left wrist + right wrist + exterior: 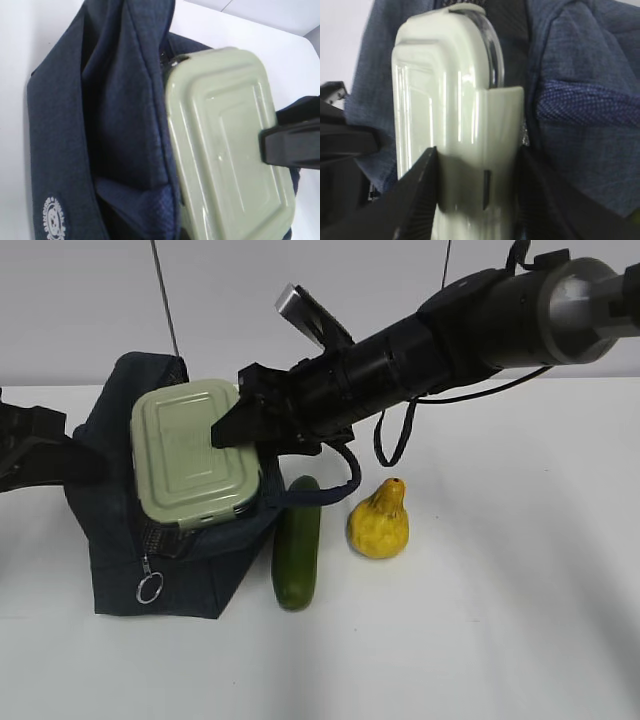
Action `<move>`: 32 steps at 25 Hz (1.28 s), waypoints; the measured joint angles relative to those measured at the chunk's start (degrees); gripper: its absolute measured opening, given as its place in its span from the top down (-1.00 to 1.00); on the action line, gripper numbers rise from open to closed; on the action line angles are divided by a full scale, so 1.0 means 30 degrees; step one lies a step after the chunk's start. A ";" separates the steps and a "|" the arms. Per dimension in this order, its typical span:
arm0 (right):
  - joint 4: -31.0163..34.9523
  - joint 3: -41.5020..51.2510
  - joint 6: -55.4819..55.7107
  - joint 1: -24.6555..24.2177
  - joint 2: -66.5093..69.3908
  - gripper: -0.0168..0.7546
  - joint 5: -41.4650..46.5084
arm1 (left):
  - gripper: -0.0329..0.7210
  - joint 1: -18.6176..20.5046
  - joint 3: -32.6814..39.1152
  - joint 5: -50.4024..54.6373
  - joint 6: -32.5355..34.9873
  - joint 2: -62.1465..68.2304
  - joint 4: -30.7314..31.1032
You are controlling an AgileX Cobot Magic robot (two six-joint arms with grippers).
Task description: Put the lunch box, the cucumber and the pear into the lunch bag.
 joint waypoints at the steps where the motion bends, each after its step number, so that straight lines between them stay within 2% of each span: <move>1: -0.0319 0.0000 0.0119 0.0000 0.0000 0.06 -0.0071 | 0.91 -0.0020 0.0000 0.0000 0.0000 0.0000 -0.0018; 13: -0.2303 0.0000 0.1365 0.0000 0.0000 0.06 -0.2568 | 0.91 -0.0020 0.0000 0.0018 0.0000 0.0000 -0.0131; 23: -0.2385 -0.0997 0.1448 0.0963 0.1026 0.06 -0.3537 | 0.91 -0.0020 0.0000 0.0289 0.0000 0.0000 -0.0486; 32: -0.2094 -0.1231 0.1879 0.1097 0.1946 0.05 -0.3868 | 0.91 -0.0020 0.0000 0.0318 0.0000 0.0000 -0.0486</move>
